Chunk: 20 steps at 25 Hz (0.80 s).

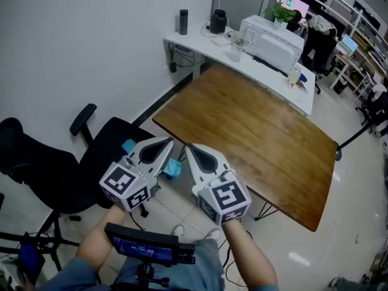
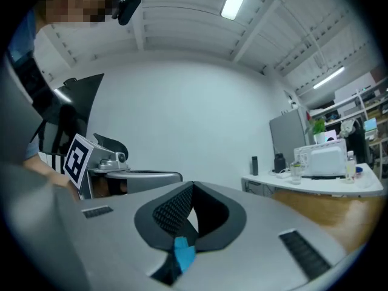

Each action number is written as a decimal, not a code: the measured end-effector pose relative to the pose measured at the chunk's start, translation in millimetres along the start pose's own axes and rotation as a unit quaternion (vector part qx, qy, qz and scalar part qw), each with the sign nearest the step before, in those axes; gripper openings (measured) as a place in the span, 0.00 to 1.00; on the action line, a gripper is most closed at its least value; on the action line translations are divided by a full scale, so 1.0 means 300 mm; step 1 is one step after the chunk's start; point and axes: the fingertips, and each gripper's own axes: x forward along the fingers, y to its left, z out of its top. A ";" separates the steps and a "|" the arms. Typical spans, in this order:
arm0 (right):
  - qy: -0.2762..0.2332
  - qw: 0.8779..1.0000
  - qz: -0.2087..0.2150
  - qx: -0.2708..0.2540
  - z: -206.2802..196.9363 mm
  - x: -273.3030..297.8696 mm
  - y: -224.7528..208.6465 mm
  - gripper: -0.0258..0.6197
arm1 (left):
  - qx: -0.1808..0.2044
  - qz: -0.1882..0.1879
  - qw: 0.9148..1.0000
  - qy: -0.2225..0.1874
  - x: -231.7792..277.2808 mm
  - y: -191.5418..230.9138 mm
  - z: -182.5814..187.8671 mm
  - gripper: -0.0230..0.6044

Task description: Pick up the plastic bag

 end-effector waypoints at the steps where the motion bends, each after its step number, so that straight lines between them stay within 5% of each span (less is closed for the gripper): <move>1: -0.001 1.000 0.011 0.001 -0.009 0.031 0.016 0.04 | 0.000 0.012 1.000 0.002 -0.021 0.024 -0.006 0.05; 11: 0.045 0.995 0.078 0.052 -0.221 0.186 0.089 0.08 | -0.035 0.086 0.994 0.053 -0.102 0.131 -0.202 0.05; 20: 0.069 0.990 0.047 0.116 -0.517 0.242 -0.011 0.09 | -0.042 0.082 0.991 0.101 -0.035 0.170 -0.426 0.07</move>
